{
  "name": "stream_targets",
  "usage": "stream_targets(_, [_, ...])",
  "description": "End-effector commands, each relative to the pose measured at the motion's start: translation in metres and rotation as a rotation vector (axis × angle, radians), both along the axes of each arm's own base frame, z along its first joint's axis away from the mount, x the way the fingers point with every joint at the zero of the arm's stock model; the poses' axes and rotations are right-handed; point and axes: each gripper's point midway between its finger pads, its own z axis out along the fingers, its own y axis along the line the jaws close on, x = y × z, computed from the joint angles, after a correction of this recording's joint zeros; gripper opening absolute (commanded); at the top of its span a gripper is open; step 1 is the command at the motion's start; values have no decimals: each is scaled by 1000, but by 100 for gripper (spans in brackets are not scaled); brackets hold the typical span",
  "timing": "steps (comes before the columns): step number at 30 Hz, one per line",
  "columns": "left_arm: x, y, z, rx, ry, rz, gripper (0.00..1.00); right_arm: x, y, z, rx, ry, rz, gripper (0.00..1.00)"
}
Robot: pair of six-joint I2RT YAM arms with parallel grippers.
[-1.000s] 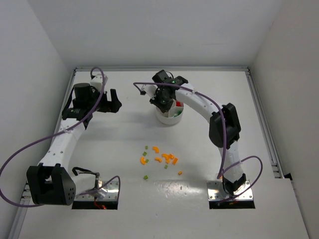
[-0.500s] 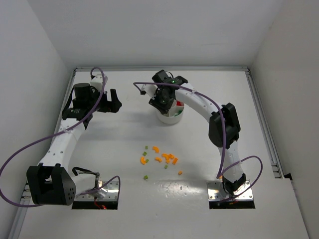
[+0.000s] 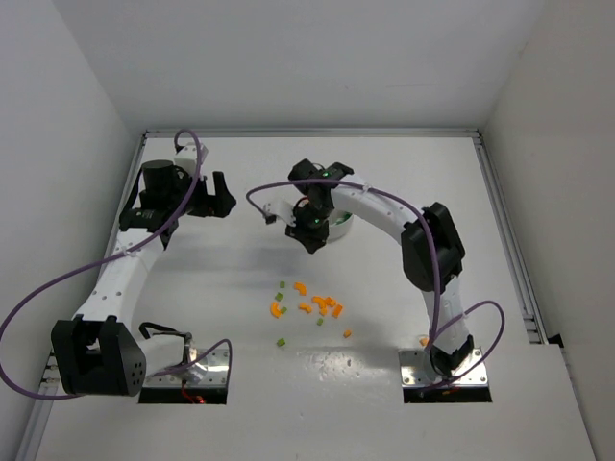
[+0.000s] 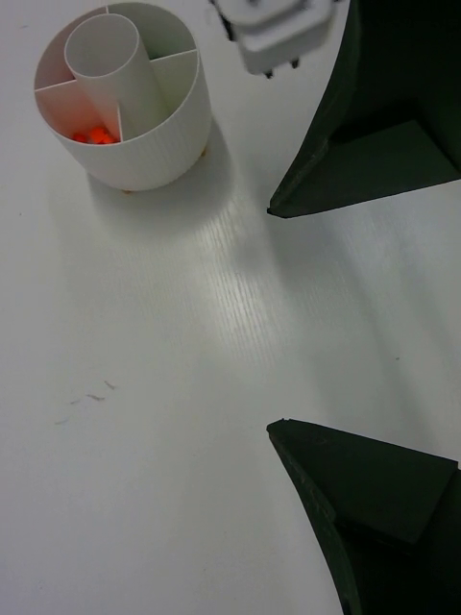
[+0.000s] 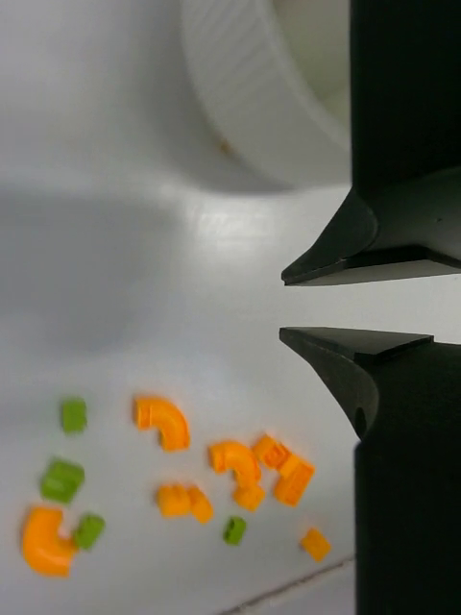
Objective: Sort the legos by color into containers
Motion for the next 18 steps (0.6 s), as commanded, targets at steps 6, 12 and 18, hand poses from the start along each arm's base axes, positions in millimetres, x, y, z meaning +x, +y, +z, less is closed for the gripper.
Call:
stream_targets(6, [8, 12, 32, -112, -52, 88, 98, -44, 35, -30, 24, 61, 129, 32])
stream_targets(12, [8, 25, 29, -118, -38, 134, 99, -41, 50, -58, -40, 17, 18, 36])
stream_targets(18, [9, 35, 27, -115, -28, 178, 99, -45, 60, -75, -93, -9, -56, 42])
